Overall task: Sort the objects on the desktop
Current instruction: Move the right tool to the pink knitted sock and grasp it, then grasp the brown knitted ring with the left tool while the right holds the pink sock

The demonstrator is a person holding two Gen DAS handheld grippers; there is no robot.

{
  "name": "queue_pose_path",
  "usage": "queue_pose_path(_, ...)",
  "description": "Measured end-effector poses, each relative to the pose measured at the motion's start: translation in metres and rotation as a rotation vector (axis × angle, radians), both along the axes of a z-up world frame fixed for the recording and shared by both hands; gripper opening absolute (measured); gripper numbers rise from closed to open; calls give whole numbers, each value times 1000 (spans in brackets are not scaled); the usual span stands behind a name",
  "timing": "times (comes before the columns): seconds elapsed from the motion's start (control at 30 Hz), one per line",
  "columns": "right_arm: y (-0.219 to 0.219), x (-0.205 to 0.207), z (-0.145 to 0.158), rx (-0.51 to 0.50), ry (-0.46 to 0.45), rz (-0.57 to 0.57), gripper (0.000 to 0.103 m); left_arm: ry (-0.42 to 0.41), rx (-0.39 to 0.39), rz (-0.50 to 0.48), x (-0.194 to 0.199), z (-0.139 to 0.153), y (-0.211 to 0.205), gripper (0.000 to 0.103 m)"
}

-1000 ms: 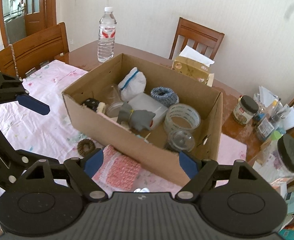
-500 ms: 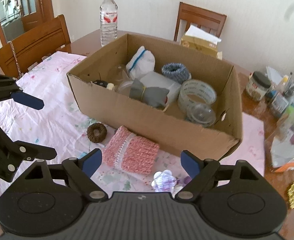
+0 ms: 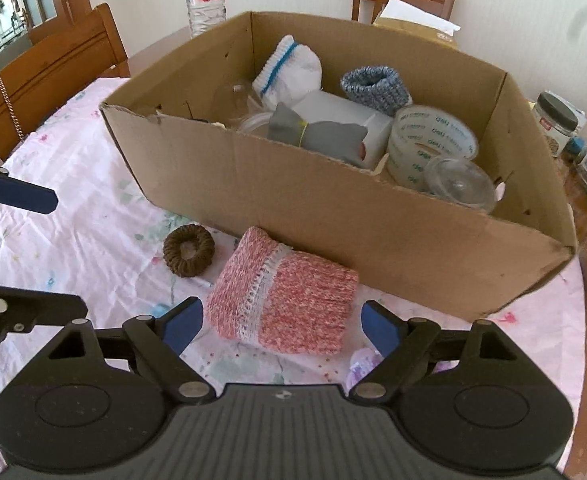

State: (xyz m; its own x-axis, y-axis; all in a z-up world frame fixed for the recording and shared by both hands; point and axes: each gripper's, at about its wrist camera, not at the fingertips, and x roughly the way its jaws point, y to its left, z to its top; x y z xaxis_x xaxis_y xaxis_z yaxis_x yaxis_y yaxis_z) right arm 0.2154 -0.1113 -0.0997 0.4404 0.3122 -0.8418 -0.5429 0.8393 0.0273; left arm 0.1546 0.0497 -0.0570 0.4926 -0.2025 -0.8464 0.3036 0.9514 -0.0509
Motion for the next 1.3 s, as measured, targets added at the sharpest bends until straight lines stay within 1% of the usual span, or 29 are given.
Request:
queue_pose_path(0.13,4,5,-10,1,-1,-8,96,11,-5,-2,5,-5,-1,92)
queue_pose_path(0.3,7,11,-17,23,24,-23,96,27,-12,1,9,-10,0,92)
queue_pose_path(0.5,11,15,-23,23,29,-35,95,39,-7,3,13,-15,1,92)
queue_pose_path(0.6,12,15,-25,15,32,-34,90,42,-11,4,14,-16,2,92)
queue_pose_path(0.67,13,14,-22,13,32,-20,85,41,-7,3,15,-18,2,92)
queue_pose_path(0.77,12,11,-18,12,27,-8,80,37,-1,-2,17,-19,2,92)
queue_pose_path(0.9,7,7,-11,18,29,-5,77,29,-5,-5,20,-22,1,92)
queue_pose_path(1.03,0,1,-4,23,26,-8,77,-3,-5,-17,23,-25,-3,91)
queue_pose_path(1.13,-4,-3,2,23,19,-8,77,-19,6,-32,26,-30,-9,88)
queue_pose_path(1.2,-6,-5,6,19,9,-13,76,-33,2,-52,27,-33,-13,84)
queue_pose_path(1.27,-10,-5,9,7,0,-23,76,-37,11,-68,28,-37,-18,71)
queue_pose_path(1.3,-14,-5,11,19,1,-24,76,-37,21,-76,30,-40,-21,68)
